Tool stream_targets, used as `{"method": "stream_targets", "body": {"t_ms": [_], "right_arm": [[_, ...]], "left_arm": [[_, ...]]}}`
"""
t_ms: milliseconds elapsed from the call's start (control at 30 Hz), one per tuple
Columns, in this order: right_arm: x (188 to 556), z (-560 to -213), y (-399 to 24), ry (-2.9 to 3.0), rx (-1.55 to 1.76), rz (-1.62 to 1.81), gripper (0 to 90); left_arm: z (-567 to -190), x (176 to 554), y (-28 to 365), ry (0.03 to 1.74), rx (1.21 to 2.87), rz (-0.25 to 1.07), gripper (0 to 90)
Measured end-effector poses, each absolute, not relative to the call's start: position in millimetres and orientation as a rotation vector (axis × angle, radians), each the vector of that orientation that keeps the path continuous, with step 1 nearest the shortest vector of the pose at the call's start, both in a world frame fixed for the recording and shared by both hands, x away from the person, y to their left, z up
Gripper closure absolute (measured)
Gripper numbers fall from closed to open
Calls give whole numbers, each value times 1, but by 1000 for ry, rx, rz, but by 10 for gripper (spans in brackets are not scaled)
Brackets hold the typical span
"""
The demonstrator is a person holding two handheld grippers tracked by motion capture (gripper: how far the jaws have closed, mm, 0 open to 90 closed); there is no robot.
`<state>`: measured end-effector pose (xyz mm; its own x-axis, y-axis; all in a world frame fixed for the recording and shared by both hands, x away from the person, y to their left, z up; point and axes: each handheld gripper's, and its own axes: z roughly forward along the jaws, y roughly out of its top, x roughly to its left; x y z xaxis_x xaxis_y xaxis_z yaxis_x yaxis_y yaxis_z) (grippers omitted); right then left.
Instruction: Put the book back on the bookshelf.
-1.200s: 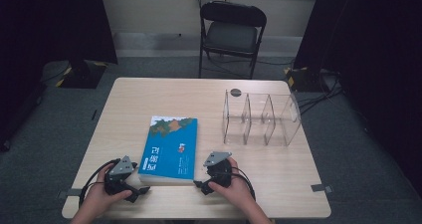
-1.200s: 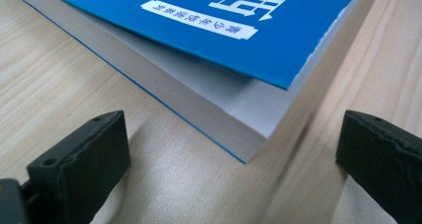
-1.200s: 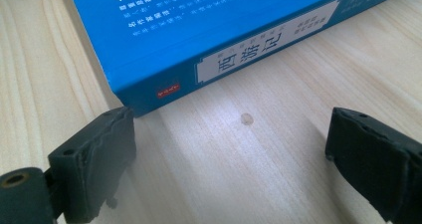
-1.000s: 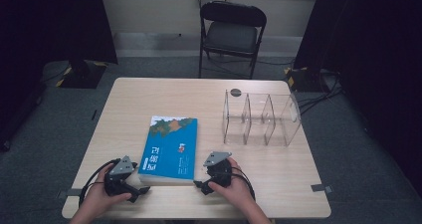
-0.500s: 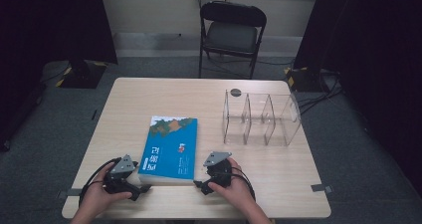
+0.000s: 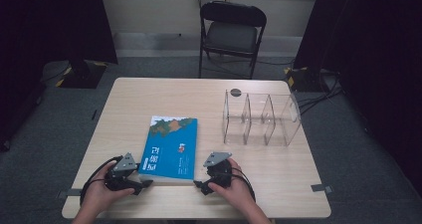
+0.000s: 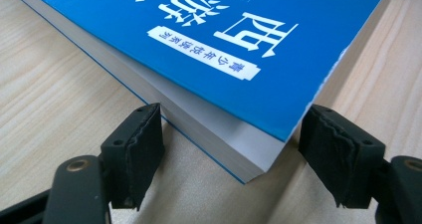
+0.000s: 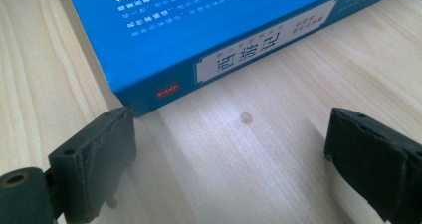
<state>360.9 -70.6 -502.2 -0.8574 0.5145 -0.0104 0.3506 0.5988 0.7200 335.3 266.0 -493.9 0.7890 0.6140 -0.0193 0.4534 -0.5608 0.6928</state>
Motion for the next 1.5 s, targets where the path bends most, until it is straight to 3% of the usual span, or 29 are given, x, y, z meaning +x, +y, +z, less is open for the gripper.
{"method": "stream_targets", "body": {"t_ms": [1500], "right_arm": [[360, -502, -71, 2607, 725, 1103, 58]], "left_arm": [[-486, 339, 263, 842, 2314, 239, 302]]}}
